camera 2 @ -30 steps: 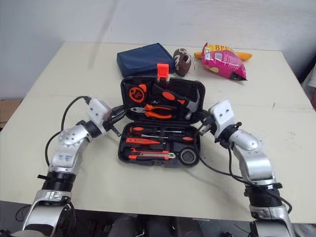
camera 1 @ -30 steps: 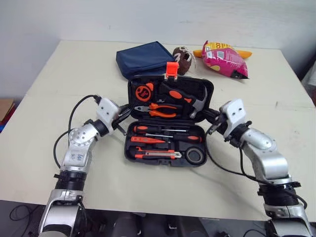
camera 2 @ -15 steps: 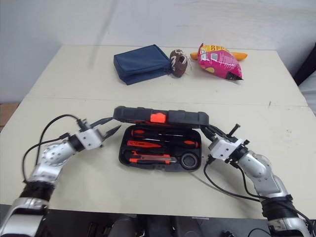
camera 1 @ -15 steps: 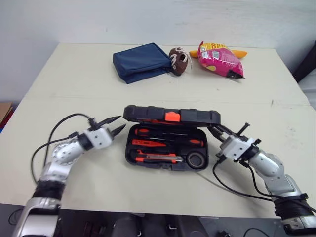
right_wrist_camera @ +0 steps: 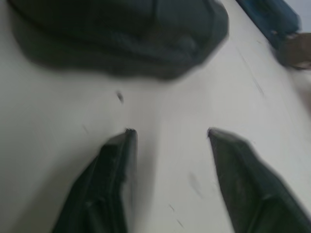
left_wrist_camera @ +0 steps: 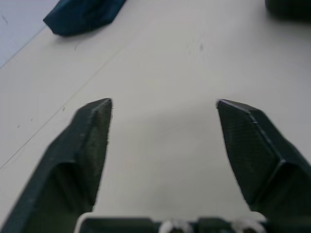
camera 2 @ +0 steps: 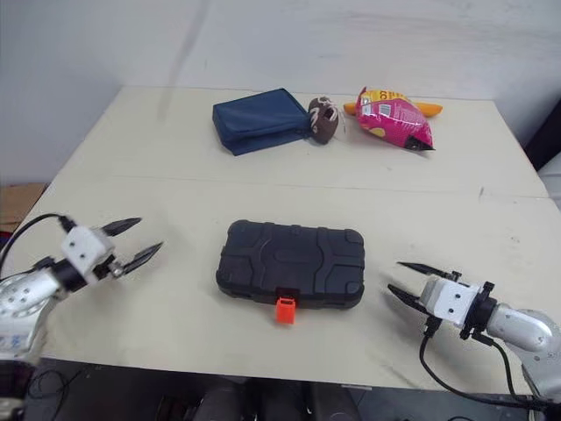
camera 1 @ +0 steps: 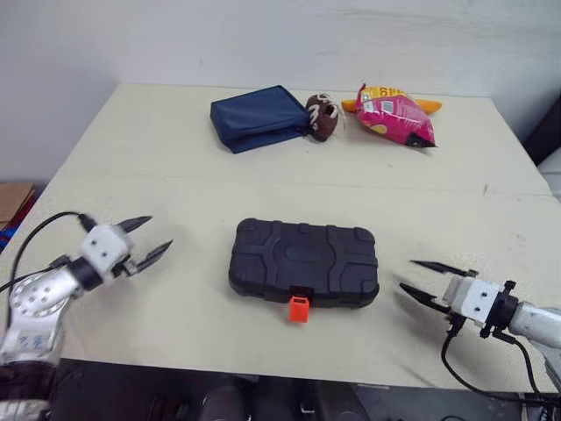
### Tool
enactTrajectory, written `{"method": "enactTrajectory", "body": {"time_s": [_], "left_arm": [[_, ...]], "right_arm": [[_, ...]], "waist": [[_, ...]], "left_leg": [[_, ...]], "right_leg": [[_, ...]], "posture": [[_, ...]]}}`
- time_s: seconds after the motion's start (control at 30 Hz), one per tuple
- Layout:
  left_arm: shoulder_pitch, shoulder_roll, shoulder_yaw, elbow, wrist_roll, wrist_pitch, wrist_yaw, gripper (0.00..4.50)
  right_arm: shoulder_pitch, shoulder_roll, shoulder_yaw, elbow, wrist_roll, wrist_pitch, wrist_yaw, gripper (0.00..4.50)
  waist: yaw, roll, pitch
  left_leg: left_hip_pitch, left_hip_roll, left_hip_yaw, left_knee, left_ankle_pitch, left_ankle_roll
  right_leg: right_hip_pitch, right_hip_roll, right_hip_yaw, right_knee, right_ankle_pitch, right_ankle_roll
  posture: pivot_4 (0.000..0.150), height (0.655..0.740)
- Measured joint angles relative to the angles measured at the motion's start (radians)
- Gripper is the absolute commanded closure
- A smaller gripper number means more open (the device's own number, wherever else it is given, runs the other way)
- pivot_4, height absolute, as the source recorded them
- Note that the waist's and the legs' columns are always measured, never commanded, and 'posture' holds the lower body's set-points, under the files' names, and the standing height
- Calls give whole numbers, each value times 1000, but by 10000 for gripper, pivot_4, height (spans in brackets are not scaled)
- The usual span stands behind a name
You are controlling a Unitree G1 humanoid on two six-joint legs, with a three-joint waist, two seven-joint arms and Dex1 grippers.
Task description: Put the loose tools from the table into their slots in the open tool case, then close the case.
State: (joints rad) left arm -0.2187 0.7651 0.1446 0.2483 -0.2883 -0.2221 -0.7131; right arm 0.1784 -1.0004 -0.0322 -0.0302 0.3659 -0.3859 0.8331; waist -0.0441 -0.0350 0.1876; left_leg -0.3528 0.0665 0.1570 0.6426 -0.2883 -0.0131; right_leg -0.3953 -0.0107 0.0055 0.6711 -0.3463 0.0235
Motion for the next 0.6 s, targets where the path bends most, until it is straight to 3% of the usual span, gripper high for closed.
{"method": "enactTrajectory", "body": {"time_s": [0.07,0.13,0.4,0.6], "left_arm": [[-106,-40,-45,12,11,73,-11,36584],[-200,-74,-80,55,29,95,-23,44604],[-611,-217,-241,545,195,74,-149,44604],[-673,-277,-251,729,217,-71,-297,44604]], "right_arm": [[37,-23,25,-100,72,144,70,44977],[53,-26,47,-176,96,237,112,45000],[-18,41,153,-280,31,441,161,45000],[-84,112,167,-272,-15,495,139,45000]], "waist": [[6,0,0],[10,0,0],[13,-2,0],[10,-2,0]], "left_leg": [[-1,0,-1,0,0,-1],[-2,0,-1,1,0,-2],[-4,0,1,4,-1,-2],[-7,2,3,4,-2,-4]], "right_leg": [[0,0,-1,-1,0,0],[0,1,-1,-2,0,0],[-1,1,-1,-5,0,2],[-6,2,-1,-5,0,1]], "posture": [[1500,7400],[1500,7400],[1500,7400],[1500,7400]]}}
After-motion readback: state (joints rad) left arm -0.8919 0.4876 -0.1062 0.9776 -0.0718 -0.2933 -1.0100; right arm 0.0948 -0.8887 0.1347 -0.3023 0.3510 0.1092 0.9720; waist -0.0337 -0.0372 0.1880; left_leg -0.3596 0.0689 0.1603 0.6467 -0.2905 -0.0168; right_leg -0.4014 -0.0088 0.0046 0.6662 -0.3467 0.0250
